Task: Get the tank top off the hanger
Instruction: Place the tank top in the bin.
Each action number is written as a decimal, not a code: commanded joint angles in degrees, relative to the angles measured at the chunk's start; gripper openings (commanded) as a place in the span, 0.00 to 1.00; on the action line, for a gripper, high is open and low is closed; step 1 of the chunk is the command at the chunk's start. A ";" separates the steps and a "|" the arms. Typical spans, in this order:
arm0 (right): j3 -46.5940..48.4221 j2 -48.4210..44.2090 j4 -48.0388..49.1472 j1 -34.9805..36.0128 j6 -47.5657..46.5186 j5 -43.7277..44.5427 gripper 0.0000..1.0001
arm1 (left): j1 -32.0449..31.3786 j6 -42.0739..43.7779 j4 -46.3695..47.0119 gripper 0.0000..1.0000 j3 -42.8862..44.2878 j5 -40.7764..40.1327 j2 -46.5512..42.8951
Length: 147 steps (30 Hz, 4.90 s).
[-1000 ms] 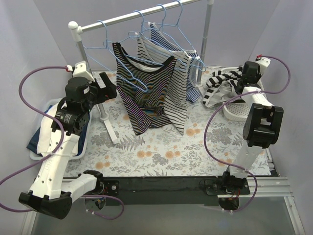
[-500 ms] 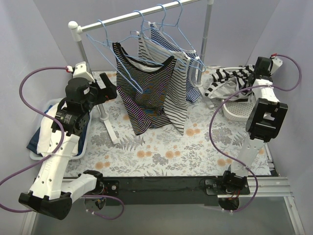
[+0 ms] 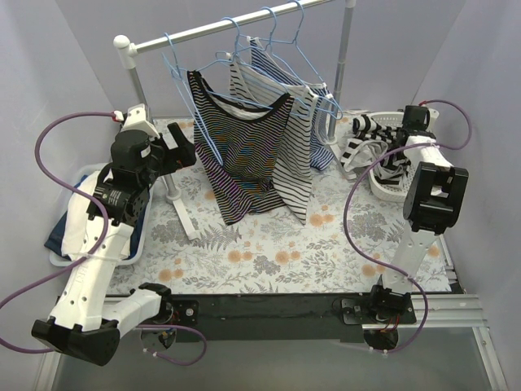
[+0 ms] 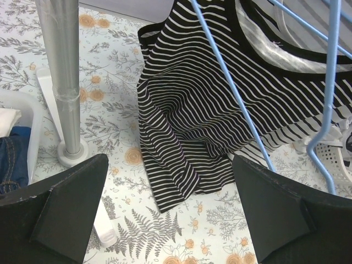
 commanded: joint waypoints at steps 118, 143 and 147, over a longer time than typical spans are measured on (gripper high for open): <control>-18.37 -12.42 34.31 6.39 5.90 -32.33 0.01 | 0.13 0.57 0.32 0.98 -1.27 -0.47 -2.66; -26.27 -19.65 21.31 4.02 5.90 -6.64 0.21 | 0.13 0.30 0.41 0.98 -2.14 -0.21 -4.07; -34.17 -24.82 29.12 4.02 5.20 -16.54 0.79 | 0.13 0.22 1.90 0.98 -3.20 -0.82 -5.48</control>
